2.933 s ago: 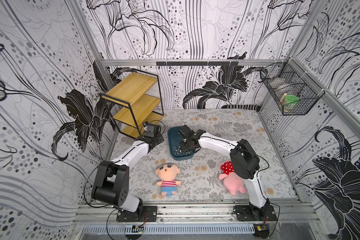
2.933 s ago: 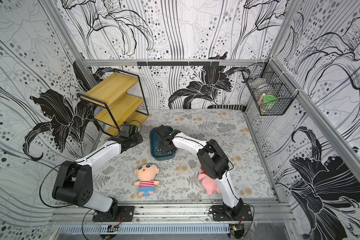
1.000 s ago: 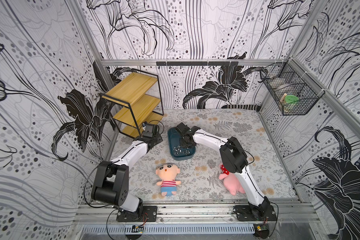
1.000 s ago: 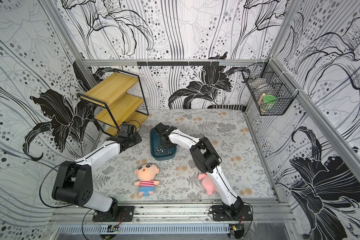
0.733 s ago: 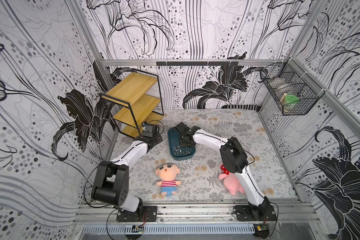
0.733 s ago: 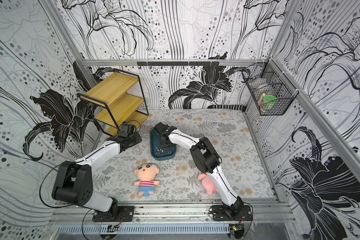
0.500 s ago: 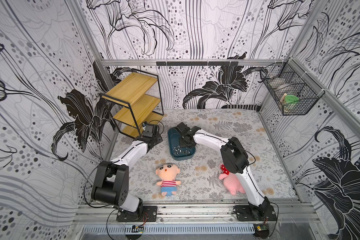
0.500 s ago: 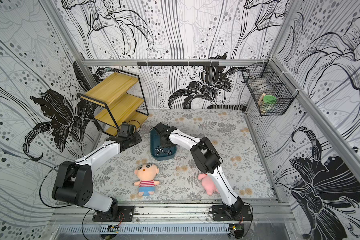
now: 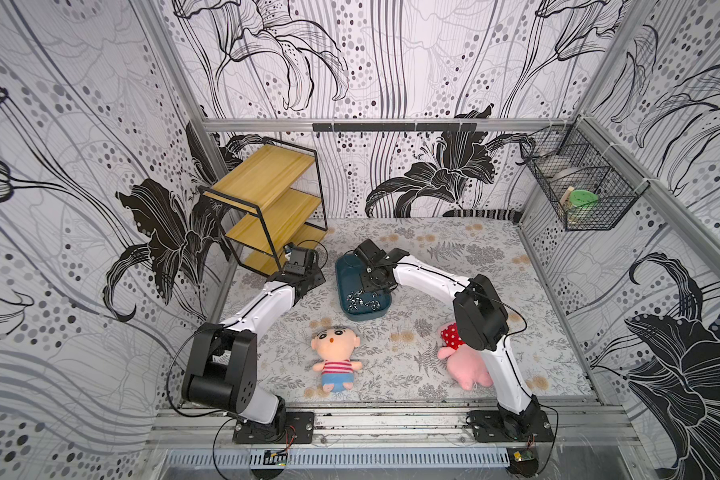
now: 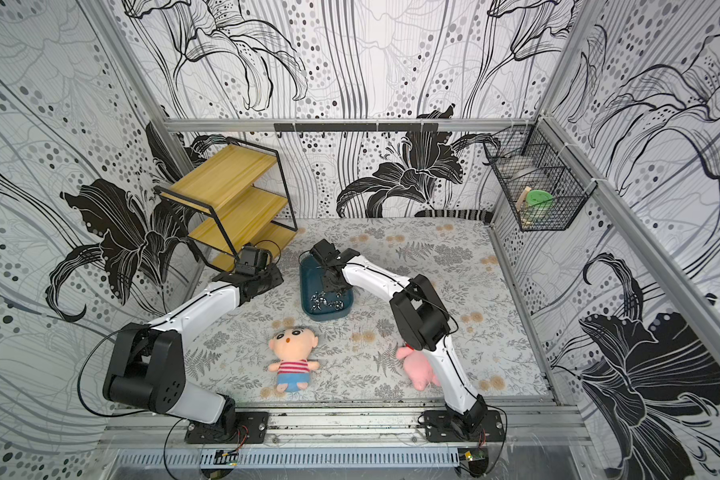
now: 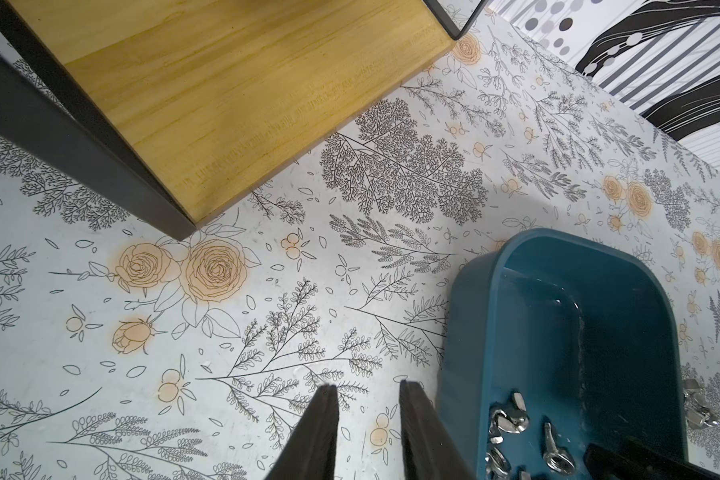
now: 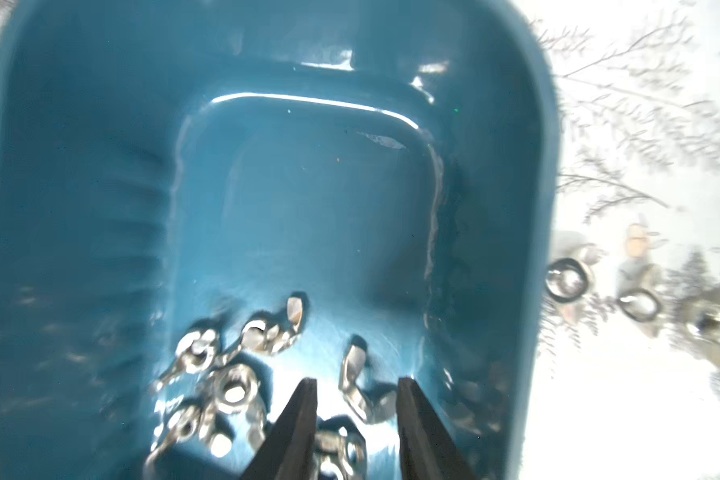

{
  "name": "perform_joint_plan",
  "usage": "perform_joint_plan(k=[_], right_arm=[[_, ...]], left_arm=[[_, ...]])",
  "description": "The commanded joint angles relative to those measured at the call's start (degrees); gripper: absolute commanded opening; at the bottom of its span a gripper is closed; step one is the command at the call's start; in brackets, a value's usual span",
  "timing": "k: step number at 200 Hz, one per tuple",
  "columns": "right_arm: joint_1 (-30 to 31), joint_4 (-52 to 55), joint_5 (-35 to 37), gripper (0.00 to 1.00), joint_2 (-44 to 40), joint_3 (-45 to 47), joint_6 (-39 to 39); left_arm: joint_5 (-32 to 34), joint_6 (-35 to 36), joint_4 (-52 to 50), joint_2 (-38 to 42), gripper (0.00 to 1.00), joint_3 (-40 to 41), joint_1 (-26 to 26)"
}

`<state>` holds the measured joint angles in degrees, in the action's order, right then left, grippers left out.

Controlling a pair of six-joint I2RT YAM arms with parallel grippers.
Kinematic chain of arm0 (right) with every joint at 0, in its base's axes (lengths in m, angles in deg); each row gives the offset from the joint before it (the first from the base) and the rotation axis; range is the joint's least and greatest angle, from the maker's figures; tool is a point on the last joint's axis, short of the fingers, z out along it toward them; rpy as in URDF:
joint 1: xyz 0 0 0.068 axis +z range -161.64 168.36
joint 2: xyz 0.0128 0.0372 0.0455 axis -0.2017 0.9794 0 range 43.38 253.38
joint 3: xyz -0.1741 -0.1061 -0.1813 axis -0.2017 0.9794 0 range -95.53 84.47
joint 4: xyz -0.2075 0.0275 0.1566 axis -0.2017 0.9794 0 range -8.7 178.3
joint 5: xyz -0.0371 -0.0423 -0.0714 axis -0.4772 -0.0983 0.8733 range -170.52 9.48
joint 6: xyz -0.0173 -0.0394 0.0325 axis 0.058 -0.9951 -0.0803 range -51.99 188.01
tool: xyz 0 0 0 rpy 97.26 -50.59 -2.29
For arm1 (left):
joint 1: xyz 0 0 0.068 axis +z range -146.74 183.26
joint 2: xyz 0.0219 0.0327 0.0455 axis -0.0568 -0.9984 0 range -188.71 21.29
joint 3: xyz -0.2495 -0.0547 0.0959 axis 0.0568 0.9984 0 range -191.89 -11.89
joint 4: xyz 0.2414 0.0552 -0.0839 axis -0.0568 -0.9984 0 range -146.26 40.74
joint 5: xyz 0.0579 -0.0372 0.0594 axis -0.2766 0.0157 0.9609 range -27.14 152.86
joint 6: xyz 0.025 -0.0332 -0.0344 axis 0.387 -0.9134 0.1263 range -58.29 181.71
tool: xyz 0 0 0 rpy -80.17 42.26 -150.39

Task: Take out the wing nut from the storage box
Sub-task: Pick up the wing nut from the storage box.

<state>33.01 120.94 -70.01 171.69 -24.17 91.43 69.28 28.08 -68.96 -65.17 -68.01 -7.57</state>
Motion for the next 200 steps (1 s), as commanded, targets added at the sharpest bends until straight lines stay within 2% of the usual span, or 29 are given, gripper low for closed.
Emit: perform_joint_plan(k=[1, 108, 154, 200], right_arm=[[0.16, 2.21, -0.73, 0.37, -0.4, 1.05, -2.15], [0.71, 6.3, -2.5, 0.43, 4.53, -1.66, -2.86], [0.8, 6.56, -3.5, 0.38, 5.53, -2.02, -2.5], [0.8, 5.98, -4.36, 0.25, 6.25, -1.34, -2.16]], left_arm=[[-0.12, 0.18, 1.15, 1.19, 0.32, -1.01, 0.11], [0.35, 0.49, 0.29, 1.34, 0.32, -1.96, 0.13], [0.62, 0.68, -0.08, 1.46, 0.32, -2.14, 0.15], [0.53, 0.55, 0.19, 1.16, 0.32, -2.01, 0.18]])
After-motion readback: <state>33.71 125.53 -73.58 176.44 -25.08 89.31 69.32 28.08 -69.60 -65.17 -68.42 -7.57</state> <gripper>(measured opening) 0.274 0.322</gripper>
